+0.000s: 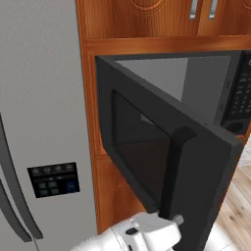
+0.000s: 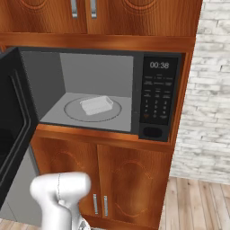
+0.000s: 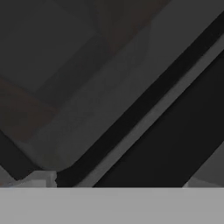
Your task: Close the microwave door.
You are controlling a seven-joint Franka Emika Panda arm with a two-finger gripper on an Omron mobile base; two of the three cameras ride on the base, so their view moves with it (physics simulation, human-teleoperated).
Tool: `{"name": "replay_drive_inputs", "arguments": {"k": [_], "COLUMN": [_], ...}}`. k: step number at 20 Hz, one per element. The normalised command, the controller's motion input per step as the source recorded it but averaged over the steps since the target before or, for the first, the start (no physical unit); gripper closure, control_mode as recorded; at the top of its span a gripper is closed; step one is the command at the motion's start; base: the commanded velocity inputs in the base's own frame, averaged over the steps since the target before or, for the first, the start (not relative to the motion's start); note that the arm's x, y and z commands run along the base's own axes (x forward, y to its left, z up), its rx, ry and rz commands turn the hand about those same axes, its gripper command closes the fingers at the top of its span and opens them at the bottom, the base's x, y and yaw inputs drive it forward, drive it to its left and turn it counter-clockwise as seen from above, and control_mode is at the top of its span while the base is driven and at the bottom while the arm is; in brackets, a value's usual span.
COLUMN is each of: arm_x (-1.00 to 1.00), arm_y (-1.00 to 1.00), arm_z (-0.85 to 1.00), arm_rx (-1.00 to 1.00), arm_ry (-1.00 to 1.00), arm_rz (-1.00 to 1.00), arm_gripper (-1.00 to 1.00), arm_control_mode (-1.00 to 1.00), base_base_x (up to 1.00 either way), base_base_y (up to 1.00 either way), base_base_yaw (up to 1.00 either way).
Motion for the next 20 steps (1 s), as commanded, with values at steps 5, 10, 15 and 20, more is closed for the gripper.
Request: {"name": "replay_drive_inputs", "arguments": {"k": [5, 10, 15, 20], "arm_x": [0.16, 0.28, 0.43, 0.61], "arm_y": [-0.81, -0.8, -0.63, -0.5], "arm_z": [0.0, 0.0, 0.0, -0.01], "arm_rx": [-0.06, -0.02, -0.04, -0.01], "arm_ry": [-0.08, -0.1, -0.05, 0.0], "arm_rz": [0.0, 0.0, 0.0, 0.01], "arm_gripper": [-1.0, -1.0, -1.0, -1.0], "arm_control_mode": [-1.0, -1.0, -1.0, -1.0], "base_base_x": [0.0, 0.0, 0.0, 0.0], "base_base_y": [0.0, 0.0, 0.0, 0.0], "base_base_yaw": [0.0, 0.0, 0.0, 0.0]}}
